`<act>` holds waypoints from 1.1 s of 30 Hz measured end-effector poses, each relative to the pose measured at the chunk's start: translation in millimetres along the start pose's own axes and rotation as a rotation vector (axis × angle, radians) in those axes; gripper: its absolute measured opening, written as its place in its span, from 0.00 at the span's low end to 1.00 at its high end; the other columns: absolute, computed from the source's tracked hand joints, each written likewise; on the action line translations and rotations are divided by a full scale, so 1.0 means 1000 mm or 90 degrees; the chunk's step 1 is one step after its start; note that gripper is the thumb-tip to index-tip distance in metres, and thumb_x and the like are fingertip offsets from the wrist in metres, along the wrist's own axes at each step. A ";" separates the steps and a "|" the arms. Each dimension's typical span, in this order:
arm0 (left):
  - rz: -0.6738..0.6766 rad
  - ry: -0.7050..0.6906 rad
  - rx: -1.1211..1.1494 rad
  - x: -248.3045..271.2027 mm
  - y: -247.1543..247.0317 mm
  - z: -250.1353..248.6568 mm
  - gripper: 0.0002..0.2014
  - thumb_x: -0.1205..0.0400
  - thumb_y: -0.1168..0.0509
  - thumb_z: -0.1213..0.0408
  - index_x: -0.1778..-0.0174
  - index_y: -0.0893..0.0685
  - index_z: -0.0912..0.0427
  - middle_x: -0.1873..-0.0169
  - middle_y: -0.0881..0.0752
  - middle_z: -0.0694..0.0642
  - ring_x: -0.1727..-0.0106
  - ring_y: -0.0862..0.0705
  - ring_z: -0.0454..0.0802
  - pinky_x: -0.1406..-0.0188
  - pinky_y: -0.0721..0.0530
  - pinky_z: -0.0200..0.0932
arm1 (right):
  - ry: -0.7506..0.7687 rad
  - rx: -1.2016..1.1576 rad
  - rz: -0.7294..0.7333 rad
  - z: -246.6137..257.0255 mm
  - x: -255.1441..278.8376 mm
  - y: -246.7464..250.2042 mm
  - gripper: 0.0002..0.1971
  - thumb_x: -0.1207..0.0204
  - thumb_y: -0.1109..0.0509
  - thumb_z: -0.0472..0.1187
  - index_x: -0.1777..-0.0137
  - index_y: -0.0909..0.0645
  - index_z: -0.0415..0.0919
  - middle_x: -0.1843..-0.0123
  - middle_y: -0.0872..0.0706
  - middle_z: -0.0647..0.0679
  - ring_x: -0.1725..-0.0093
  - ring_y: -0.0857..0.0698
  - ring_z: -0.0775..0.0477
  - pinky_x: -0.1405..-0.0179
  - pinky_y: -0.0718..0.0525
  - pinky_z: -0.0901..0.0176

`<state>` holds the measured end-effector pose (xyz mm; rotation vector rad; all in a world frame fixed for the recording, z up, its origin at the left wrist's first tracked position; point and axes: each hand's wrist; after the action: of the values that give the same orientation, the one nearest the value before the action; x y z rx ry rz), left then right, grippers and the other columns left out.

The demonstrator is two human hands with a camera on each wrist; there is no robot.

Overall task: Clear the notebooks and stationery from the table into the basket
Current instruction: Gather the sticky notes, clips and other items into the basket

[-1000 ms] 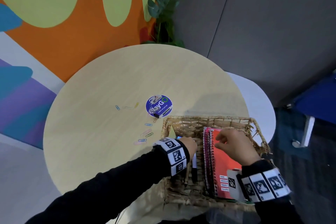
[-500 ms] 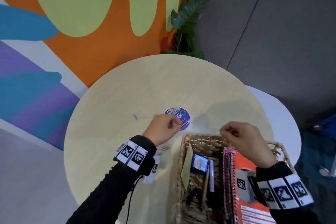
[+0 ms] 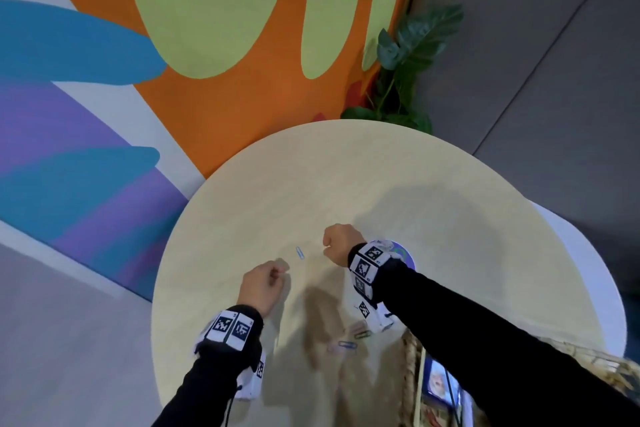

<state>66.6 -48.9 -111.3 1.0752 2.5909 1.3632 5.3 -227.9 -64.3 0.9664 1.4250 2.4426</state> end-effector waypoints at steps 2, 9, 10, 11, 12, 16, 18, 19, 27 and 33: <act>-0.025 -0.005 0.021 -0.013 0.002 0.001 0.10 0.21 0.36 0.68 0.48 0.12 0.58 0.55 0.09 0.57 0.50 0.12 0.55 0.53 0.28 0.32 | -0.025 0.018 0.024 0.004 -0.015 -0.012 0.14 0.23 0.35 0.34 0.40 0.18 0.31 0.37 0.15 0.36 0.37 0.17 0.37 0.38 0.17 0.52; -0.010 -0.078 0.014 -0.057 0.002 -0.012 0.08 0.21 0.34 0.67 0.49 0.12 0.58 0.53 0.12 0.56 0.53 0.15 0.53 0.48 0.20 0.40 | -0.095 0.034 0.030 0.011 -0.038 -0.041 0.13 0.20 0.40 0.33 0.43 0.18 0.27 0.40 0.14 0.32 0.39 0.16 0.34 0.42 0.19 0.51; 0.006 -0.098 -0.017 -0.063 0.002 -0.015 0.09 0.21 0.34 0.68 0.48 0.12 0.59 0.50 0.13 0.57 0.50 0.15 0.54 0.47 0.20 0.42 | -0.108 0.034 0.031 0.010 -0.039 -0.043 0.14 0.19 0.40 0.34 0.41 0.19 0.27 0.39 0.14 0.33 0.38 0.16 0.34 0.42 0.19 0.51; 0.027 -0.119 -0.053 -0.069 0.001 -0.017 0.09 0.20 0.34 0.69 0.46 0.13 0.59 0.47 0.13 0.57 0.47 0.16 0.55 0.46 0.20 0.42 | -0.119 0.034 0.032 0.008 -0.041 -0.044 0.14 0.19 0.40 0.34 0.40 0.19 0.28 0.38 0.15 0.33 0.37 0.16 0.34 0.41 0.19 0.51; 0.048 -0.141 -0.094 -0.074 0.000 -0.020 0.10 0.20 0.35 0.69 0.45 0.14 0.58 0.45 0.15 0.57 0.44 0.16 0.55 0.45 0.20 0.43 | -0.125 0.032 0.030 0.007 -0.042 -0.045 0.14 0.19 0.40 0.34 0.39 0.20 0.28 0.37 0.15 0.33 0.37 0.16 0.34 0.41 0.19 0.51; 0.117 -0.226 -0.333 -0.088 -0.001 -0.029 0.10 0.23 0.31 0.64 0.46 0.14 0.51 0.42 0.17 0.54 0.39 0.19 0.55 0.42 0.20 0.51 | -0.123 0.023 0.029 0.006 -0.041 -0.046 0.13 0.19 0.39 0.34 0.39 0.21 0.28 0.37 0.16 0.33 0.37 0.17 0.33 0.40 0.19 0.51; 0.138 -0.237 -0.387 -0.094 0.002 -0.033 0.09 0.25 0.29 0.63 0.49 0.14 0.51 0.44 0.18 0.53 0.39 0.21 0.55 0.40 0.24 0.52 | -0.109 0.018 0.035 0.007 -0.035 -0.037 0.14 0.20 0.35 0.37 0.40 0.19 0.29 0.37 0.15 0.34 0.36 0.16 0.35 0.41 0.19 0.52; 0.147 -0.246 -0.405 -0.098 0.002 -0.035 0.09 0.26 0.28 0.64 0.51 0.14 0.52 0.44 0.18 0.53 0.38 0.22 0.55 0.40 0.26 0.52 | -0.100 0.008 0.030 0.008 -0.030 -0.029 0.14 0.21 0.33 0.38 0.41 0.18 0.30 0.38 0.14 0.34 0.37 0.16 0.35 0.42 0.19 0.53; 0.214 -0.302 -0.453 -0.106 0.003 -0.034 0.05 0.25 0.32 0.68 0.64 0.16 0.53 0.50 0.15 0.52 0.40 0.19 0.52 0.53 0.32 0.44 | 0.011 -0.195 -0.133 -0.015 0.116 0.077 0.05 0.29 0.26 0.40 0.63 0.16 0.40 0.70 0.18 0.54 0.71 0.23 0.60 0.71 0.28 0.71; 0.265 -0.252 -0.412 -0.094 0.003 -0.039 0.16 0.23 0.38 0.73 0.73 0.31 0.51 0.63 0.21 0.48 0.49 0.15 0.55 0.51 0.22 0.43 | -0.078 -0.160 -0.030 -0.069 0.218 0.064 0.07 0.29 0.27 0.42 0.66 0.19 0.43 0.76 0.18 0.53 0.79 0.22 0.60 0.74 0.25 0.67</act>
<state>127.4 -129.9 -111.5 1.5764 1.5336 1.6684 -194.7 -217.5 63.7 0.9923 1.0583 2.4076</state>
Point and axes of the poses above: each hand's wrist, its own x-axis away from the middle knuckle, its own y-axis out of the back of the hand, z = x × y
